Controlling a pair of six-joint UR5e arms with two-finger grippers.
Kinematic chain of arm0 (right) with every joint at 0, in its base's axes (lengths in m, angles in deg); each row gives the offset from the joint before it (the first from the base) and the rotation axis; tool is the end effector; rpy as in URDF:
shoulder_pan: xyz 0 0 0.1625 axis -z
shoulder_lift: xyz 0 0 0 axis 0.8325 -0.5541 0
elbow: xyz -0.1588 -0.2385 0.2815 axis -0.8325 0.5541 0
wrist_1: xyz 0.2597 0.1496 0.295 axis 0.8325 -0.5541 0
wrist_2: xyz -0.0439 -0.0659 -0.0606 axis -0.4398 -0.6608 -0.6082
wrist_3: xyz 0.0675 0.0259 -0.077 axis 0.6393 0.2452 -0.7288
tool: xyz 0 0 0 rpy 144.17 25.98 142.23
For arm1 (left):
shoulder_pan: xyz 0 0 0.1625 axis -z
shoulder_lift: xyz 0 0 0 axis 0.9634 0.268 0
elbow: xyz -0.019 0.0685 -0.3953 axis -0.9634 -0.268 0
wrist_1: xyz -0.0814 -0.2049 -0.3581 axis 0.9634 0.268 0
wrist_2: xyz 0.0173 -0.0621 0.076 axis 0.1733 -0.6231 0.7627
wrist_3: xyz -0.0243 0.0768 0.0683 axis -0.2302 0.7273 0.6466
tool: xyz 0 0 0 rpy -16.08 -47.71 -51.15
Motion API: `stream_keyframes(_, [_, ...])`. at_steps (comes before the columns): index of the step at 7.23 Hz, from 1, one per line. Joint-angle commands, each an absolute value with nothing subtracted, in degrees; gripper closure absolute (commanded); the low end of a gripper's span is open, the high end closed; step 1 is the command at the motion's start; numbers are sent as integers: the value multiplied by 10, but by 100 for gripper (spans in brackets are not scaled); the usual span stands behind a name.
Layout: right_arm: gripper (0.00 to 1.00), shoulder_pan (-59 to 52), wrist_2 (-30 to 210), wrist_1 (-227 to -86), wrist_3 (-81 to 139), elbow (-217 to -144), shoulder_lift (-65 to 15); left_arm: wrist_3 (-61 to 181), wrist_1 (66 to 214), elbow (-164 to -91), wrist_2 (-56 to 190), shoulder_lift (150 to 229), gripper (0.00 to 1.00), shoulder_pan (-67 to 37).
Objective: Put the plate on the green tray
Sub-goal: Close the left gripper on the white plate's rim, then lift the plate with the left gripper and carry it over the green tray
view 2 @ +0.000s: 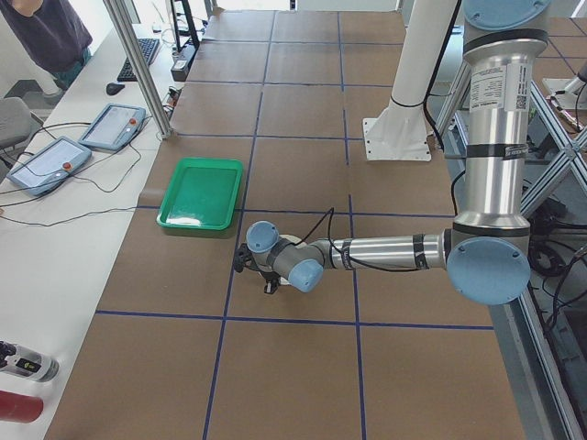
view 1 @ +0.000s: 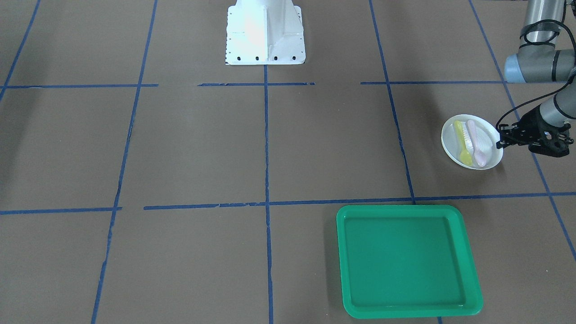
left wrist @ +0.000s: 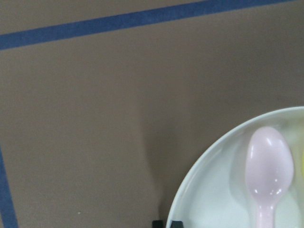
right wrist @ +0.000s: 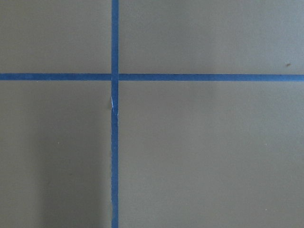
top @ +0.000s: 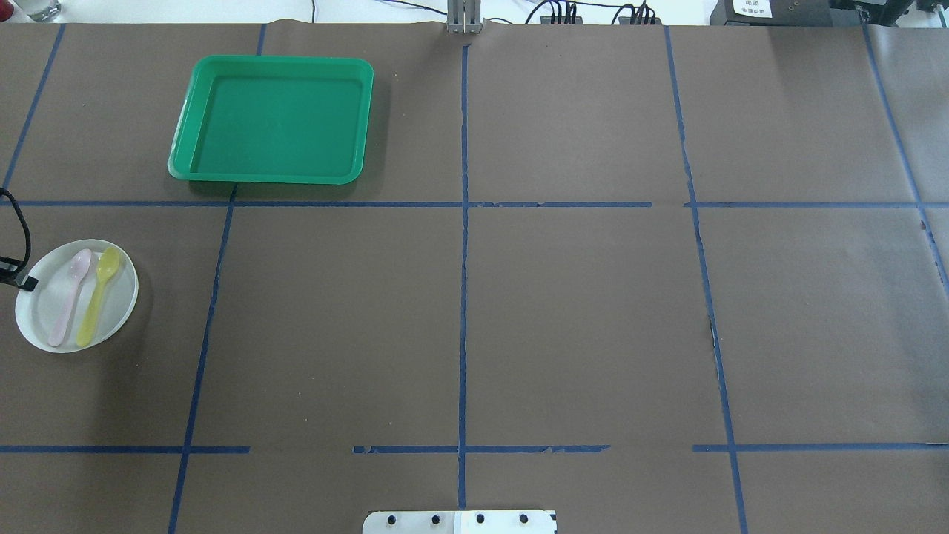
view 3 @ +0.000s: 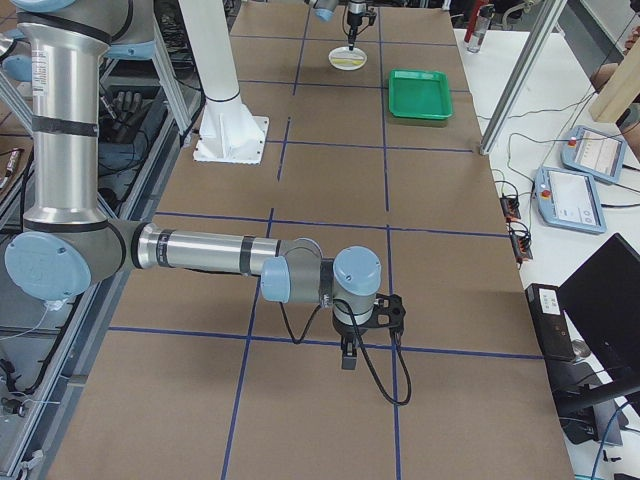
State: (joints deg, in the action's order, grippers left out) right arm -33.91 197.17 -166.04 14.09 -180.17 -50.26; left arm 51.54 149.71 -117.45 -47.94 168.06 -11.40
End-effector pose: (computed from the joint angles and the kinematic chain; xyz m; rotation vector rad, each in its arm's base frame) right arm 0.0668 -0.4665 0.6575 0.0136 -0.7074 0.0241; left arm 0.1765 -0.4724 0.6602 0.0451 0.9004 0.2441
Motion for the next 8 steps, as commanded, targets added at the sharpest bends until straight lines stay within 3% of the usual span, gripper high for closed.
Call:
stream_keyframes(1, [0, -339, 1972, -1660, 141, -1802, -503, 548, 1491, -1173, -592, 1670, 100, -76])
stream_keyframes(5, [0, -339, 1972, -1660, 141, -1802, -503, 539, 1449, -1170, -718, 1675, 100, -9])
stream_keyframes(8, [0, -339, 1972, -1660, 141, -1801, -503, 402, 1442, -1161, -720, 1759, 100, -11])
